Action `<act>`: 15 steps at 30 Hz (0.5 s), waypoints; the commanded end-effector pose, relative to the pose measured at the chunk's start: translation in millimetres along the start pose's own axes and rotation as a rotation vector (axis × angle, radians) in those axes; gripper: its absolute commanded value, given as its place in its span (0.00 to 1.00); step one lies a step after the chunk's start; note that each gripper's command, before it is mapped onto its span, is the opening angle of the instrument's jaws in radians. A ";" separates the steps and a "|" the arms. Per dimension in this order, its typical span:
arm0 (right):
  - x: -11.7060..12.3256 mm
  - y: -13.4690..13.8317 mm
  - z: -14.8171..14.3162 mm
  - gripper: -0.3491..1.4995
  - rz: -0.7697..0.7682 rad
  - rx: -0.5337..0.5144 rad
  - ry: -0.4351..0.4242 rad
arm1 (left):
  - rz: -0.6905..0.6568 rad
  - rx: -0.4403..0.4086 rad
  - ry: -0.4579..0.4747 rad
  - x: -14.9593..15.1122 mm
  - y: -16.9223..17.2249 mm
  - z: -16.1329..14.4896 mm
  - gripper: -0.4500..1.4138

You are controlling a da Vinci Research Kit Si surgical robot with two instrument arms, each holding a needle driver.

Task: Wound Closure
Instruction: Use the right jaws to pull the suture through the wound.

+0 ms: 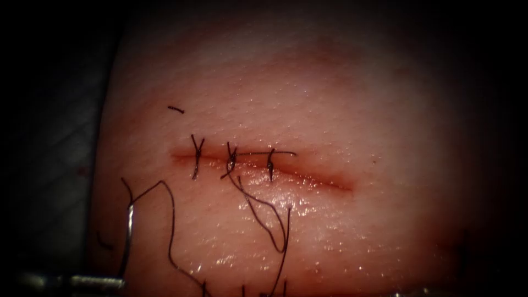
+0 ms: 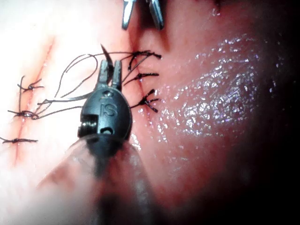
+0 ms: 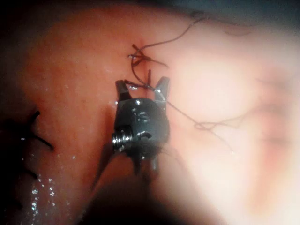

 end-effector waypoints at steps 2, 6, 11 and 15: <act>-1.0 1.0 -0.7 0.89 -0.007 -0.020 0.004 | -0.011 0.033 -0.001 -0.5 -0.2 -0.3 0.00; -2.3 2.5 -1.3 0.87 -0.016 -0.037 -0.009 | -0.034 0.115 -0.019 -0.7 -1.1 -2.5 0.00; -5.2 5.3 -0.2 0.82 -0.046 -0.073 -0.037 | -0.041 0.159 -0.039 -0.9 -1.4 -3.4 0.00; -8.4 7.9 2.1 0.81 -0.059 -0.111 -0.066 | -0.042 0.161 -0.036 -0.8 -1.3 -2.8 0.00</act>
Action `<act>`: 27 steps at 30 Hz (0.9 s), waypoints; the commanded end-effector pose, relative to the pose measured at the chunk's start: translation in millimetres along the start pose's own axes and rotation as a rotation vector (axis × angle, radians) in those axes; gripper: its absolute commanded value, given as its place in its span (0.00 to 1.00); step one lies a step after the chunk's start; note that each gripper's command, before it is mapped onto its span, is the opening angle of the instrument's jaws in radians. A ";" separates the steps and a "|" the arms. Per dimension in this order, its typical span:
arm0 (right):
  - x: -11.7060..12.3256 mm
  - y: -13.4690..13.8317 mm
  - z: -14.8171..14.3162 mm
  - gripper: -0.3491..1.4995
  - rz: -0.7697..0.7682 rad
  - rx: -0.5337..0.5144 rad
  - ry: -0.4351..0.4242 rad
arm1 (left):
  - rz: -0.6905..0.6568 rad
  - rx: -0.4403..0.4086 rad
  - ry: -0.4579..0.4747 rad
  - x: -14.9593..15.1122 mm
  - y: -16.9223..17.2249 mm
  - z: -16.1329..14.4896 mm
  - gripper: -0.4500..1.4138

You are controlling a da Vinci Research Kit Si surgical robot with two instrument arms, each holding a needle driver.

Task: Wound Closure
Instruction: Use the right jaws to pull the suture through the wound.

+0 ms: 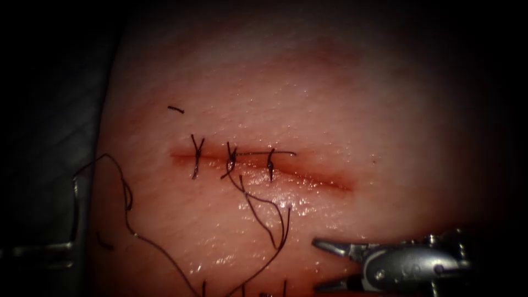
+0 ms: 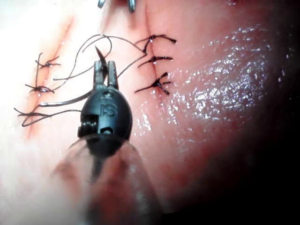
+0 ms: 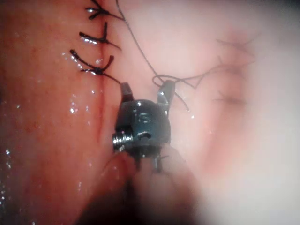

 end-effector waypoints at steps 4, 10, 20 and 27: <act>-3.9 1.7 4.4 0.81 -0.006 -0.034 -0.023 | -0.001 -0.002 0.008 -0.6 0.5 1.6 0.00; -6.9 2.4 7.7 0.78 -0.018 -0.012 -0.053 | -0.001 0.000 0.008 -0.8 0.5 1.9 0.00; -8.0 1.9 9.3 0.00 -0.027 0.063 -0.038 | -0.001 -0.004 0.013 -0.8 0.6 2.0 0.00; -8.1 1.6 8.0 0.00 -0.027 0.115 -0.055 | 0.000 -0.004 0.015 -0.7 0.8 2.3 0.00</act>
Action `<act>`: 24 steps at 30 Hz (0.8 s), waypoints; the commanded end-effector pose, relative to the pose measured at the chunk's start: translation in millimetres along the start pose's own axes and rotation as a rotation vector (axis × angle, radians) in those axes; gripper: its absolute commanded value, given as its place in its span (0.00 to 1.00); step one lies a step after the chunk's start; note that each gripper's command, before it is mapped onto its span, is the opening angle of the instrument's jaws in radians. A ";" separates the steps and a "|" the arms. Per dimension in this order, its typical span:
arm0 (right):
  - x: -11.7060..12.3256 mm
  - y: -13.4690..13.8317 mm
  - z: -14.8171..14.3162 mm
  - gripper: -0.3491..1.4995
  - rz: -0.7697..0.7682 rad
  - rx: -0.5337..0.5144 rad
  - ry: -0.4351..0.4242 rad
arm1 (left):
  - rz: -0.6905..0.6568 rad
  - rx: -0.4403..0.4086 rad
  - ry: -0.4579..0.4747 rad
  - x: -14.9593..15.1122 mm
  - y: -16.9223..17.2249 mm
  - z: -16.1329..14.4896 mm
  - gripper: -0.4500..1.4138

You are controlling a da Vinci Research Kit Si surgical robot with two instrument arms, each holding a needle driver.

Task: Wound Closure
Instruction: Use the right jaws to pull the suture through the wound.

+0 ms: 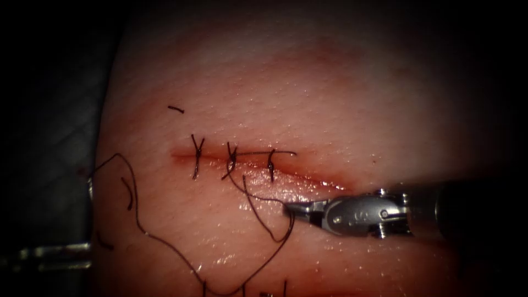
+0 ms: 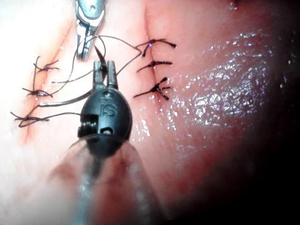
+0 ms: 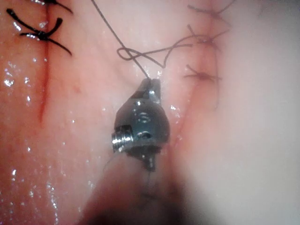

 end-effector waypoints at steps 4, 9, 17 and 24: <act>1.4 -3.1 -1.2 0.00 -0.017 0.040 0.017 | 0.000 -0.001 0.003 -0.6 0.3 1.0 0.00; 5.9 -8.2 -3.6 0.00 -0.038 0.067 0.045 | 0.000 -0.004 0.003 -0.9 0.1 1.3 0.00; 13.0 -13.9 -5.6 0.00 -0.064 0.107 0.091 | -0.001 -0.004 0.003 -0.9 0.1 1.3 0.00; 17.3 -16.2 -5.6 0.21 -0.072 0.131 0.105 | 0.000 -0.007 0.001 -1.0 0.0 1.3 0.00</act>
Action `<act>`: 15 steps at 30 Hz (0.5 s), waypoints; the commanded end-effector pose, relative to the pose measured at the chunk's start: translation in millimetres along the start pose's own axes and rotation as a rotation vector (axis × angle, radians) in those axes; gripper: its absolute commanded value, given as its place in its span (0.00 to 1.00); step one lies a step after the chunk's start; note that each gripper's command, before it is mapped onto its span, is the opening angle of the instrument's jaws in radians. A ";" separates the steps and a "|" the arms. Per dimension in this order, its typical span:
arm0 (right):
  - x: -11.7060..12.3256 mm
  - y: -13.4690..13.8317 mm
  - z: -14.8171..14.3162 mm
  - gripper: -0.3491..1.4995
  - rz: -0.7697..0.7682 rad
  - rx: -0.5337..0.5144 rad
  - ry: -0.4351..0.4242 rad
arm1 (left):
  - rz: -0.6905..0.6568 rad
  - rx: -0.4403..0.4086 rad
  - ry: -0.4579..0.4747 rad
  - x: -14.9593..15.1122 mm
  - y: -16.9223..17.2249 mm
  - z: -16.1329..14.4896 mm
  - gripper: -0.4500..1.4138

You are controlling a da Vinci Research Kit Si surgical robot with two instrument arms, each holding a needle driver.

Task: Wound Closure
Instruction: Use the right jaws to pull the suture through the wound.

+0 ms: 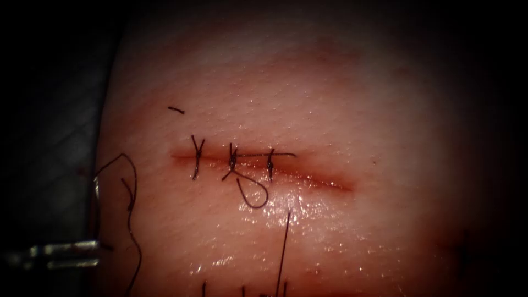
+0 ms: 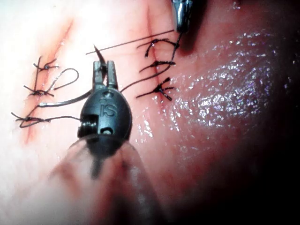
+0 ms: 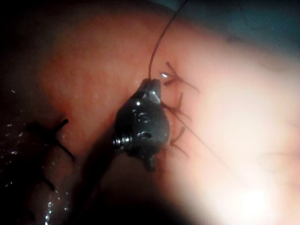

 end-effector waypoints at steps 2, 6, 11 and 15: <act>0.6 -0.1 0.7 0.71 -0.004 -0.017 0.020 | 0.000 -0.001 0.000 -0.4 0.3 0.6 0.00; 0.0 2.4 -1.0 0.98 0.004 -0.122 0.040 | -0.001 -0.003 0.001 -0.5 0.2 0.5 0.00; -1.6 5.7 -4.6 0.98 0.003 -0.149 0.061 | -0.002 -0.004 -0.001 -0.7 -0.2 0.3 0.00; -3.7 8.2 -6.2 0.95 -0.014 -0.174 0.052 | -0.004 0.001 -0.007 -1.0 -0.4 0.3 0.00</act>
